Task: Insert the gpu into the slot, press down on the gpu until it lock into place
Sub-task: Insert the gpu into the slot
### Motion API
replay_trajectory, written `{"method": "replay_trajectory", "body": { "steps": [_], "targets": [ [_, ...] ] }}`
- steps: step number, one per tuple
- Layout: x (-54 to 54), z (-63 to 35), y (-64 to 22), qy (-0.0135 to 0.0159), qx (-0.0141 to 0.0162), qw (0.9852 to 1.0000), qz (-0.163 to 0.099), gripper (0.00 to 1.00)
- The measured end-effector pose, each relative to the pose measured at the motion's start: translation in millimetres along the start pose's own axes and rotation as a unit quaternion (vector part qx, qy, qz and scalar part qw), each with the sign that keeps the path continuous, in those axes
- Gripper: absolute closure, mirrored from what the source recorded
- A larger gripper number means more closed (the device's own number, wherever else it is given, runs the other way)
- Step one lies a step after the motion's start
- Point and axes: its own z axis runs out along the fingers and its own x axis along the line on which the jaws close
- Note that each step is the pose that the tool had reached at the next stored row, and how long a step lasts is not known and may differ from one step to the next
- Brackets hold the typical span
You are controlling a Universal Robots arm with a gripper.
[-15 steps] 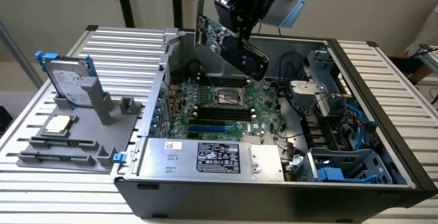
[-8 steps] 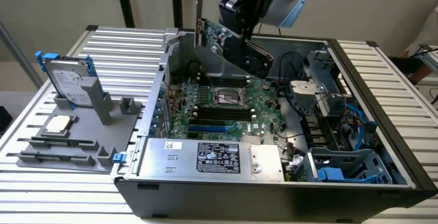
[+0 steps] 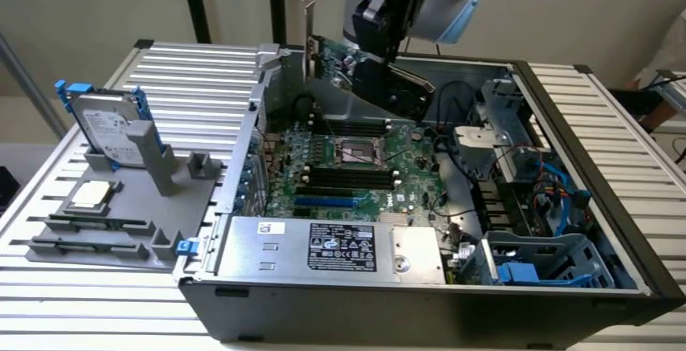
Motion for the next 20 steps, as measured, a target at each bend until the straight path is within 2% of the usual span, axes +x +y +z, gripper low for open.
{"method": "replay_trajectory", "body": {
  "steps": [5, 10, 15, 20],
  "targets": [
    [0.1, 2.4, -0.2, 0.0005, 0.0021, 0.999, -0.046, 0.74],
    [0.3, 4.9, -0.4, 0.0013, 0.0038, 0.9958, -0.091, 0.74],
    [0.5, 7.6, -0.6, 0.0025, 0.0048, 0.9907, -0.136, 0.74],
    [0.8, 11.5, -0.9, 0.0045, 0.0042, 0.9834, -0.182, 0.74]
  ]
}}
